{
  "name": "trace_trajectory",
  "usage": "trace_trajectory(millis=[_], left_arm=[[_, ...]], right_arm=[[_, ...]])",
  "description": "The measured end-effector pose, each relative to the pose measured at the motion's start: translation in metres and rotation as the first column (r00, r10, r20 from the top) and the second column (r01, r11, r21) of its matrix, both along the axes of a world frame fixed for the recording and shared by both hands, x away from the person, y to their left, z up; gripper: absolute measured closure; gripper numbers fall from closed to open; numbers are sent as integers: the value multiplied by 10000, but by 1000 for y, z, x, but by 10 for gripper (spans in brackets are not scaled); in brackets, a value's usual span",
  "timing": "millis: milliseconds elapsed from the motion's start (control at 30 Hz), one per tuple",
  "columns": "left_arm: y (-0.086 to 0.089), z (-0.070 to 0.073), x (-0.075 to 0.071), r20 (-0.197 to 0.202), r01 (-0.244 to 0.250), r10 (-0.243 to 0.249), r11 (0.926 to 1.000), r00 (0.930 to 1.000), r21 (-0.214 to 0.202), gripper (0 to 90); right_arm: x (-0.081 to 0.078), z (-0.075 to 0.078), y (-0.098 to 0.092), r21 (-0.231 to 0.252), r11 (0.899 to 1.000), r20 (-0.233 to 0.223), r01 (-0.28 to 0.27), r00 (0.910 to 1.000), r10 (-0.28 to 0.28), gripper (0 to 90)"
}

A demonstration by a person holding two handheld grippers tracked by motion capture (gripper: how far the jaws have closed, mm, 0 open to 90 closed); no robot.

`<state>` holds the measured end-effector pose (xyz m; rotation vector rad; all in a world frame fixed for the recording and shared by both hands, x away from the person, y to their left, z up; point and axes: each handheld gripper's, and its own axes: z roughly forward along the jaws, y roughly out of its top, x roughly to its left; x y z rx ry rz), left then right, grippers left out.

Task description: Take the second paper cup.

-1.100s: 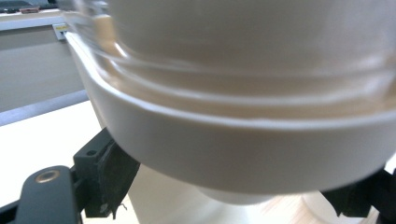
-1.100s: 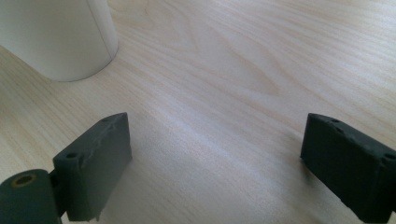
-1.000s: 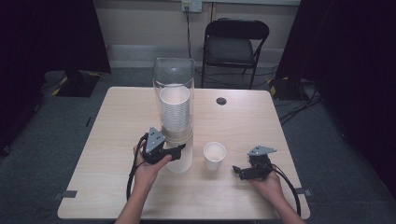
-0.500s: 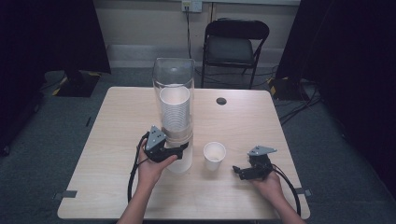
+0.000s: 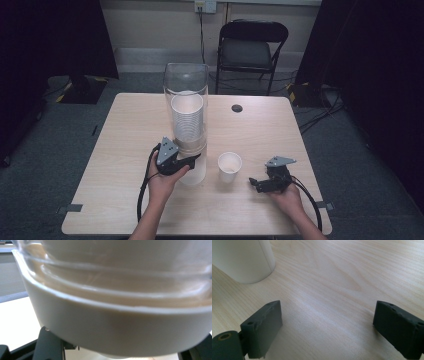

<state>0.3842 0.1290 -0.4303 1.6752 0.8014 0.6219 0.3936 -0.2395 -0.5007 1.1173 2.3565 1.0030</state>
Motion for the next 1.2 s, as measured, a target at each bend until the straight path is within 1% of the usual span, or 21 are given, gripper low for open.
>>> trace_trajectory(millis=[100,133,167,233,333,433,467,500,533,567,667,700,767,867,1000,1033,1067,1100,1133,1167,1200], left_arm=[[0,1,0,-147,19,-19,10000,9999,-10,348],[-1,1,0,-283,64,-67,9999,9996,-116,348],[-1,1,-1,-300,29,-34,9998,9995,-176,348],[0,0,0,-355,218,-229,9993,9991,-311,347],[0,1,2,-428,206,-222,9990,9988,-388,340],[1,1,2,-533,228,-260,9979,9982,-606,324],[1,1,3,-549,300,-336,9974,9979,-651,316],[2,2,3,-464,158,-186,9982,9988,-587,291],[1,3,3,-387,65,-93,9974,9992,-720,229],[0,4,3,-285,-56,39,9982,9996,-598,199],[-2,7,3,-198,-55,49,9996,9998,-285,194],[-4,7,2,-167,-102,97,9994,9998,-317,193],[-3,7,2,-65,84,-86,9995,9999,-300,231],[-3,6,3,-9,25,-26,10000,10000,-84,313],[-2,6,3,-5,131,-131,9999,9999,3,329],[-3,5,2,3,144,-144,9998,9999,-113,331],[-2,4,2,43,91,-91,10000,9999,-5,333],[-3,2,1,108,52,-49,9996,9999,-262,335],[-3,1,2,161,116,-113,9998,9998,-171,337],[-4,1,1,128,-47,50,9998,9999,-205,338],[-4,0,2,140,43,-41,9998,9999,-191,338]], right_arm=[[0,0,0,-5,10000,6,0,10000,0,80],[0,0,0,-6,10000,7,-1,10000,1,80],[0,0,0,-2,10000,3,4,10000,-4,80],[0,0,0,-8,10000,12,-14,10000,14,80],[1,0,0,15,10000,-1,-94,10000,94,79],[2,0,0,13,9999,26,-131,9999,131,79],[2,0,0,21,9999,-6,-98,10000,98,79],[2,0,0,33,9999,-27,-102,9999,102,79],[2,0,0,35,9999,-22,-106,9999,106,79],[2,0,0,33,10000,-35,-86,10000,86,79],[2,0,0,25,9999,-3,-106,9999,106,79],[2,0,0,21,9999,2,-105,9999,105,79],[2,0,0,21,9999,1,-107,9999,107,79],[2,0,0,24,9999,-5,-110,9999,110,79],[2,0,0,36,9999,-34,-106,9999,106,79],[2,0,0,27,9999,-31,-99,9999,100,79],[2,0,0,29,9999,-26,-97,9999,97,79],[2,0,0,26,9999,-25,-101,9999,101,79],[2,0,0,29,10000,-29,-89,10000,89,79],[2,0,0,25,10000,-28,-78,10000,78,79],[2,0,0,14,10000,-14,-56,10000,56,79]])
